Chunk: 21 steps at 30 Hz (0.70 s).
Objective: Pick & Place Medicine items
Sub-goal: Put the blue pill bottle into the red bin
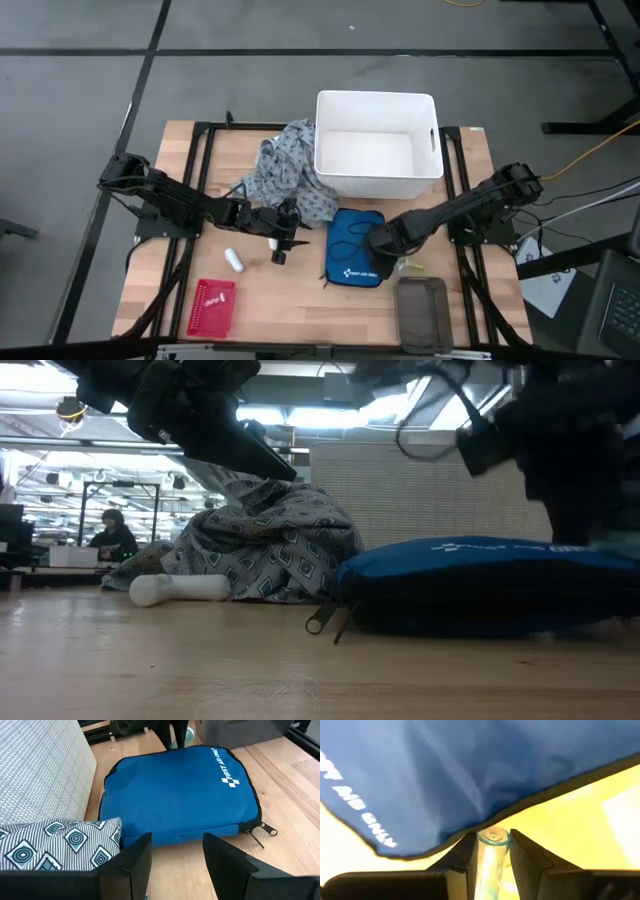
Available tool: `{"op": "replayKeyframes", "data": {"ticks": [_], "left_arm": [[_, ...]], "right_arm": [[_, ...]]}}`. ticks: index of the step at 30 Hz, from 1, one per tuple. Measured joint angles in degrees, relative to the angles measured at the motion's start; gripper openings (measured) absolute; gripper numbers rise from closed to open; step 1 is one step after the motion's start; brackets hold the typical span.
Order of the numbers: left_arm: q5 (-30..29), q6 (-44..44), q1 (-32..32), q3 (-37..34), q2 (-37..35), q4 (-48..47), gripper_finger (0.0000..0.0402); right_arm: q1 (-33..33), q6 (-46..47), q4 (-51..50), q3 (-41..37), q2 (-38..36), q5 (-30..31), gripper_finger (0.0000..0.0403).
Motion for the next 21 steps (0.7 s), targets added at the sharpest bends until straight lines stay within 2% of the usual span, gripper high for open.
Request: {"op": "replayKeyframes", "data": {"ticks": [5,9,11,15,21], "left_arm": [[-0.01,0.12,-0.61,0.0,0.0,0.02,0.0173],[-0.02,0.11,-0.65,0.0,0.0,0.27,0.0173],[0.19,-0.09,-0.65,-0.02,0.0,1.16,0.0173],[4.16,-1.2,-0.65,-0.02,0.0,5.77,0.0173],[5.52,-1.33,-0.58,-0.02,-0.04,10.42,0.0173]], "right_arm": [[0.0,-1.23,-8.22,8.11,-0.02,3.64,0.011],[0.0,-2.98,-12.4,14.41,-0.09,8.28,0.0107],[0.0,-4.63,-12.27,17.07,-0.09,11.61,0.01],[0.0,-8.08,-11.38,20.8,-0.11,19.86,0.0094],[-0.21,-15.99,-5.83,23.76,-0.11,27.91,0.0109]]}}
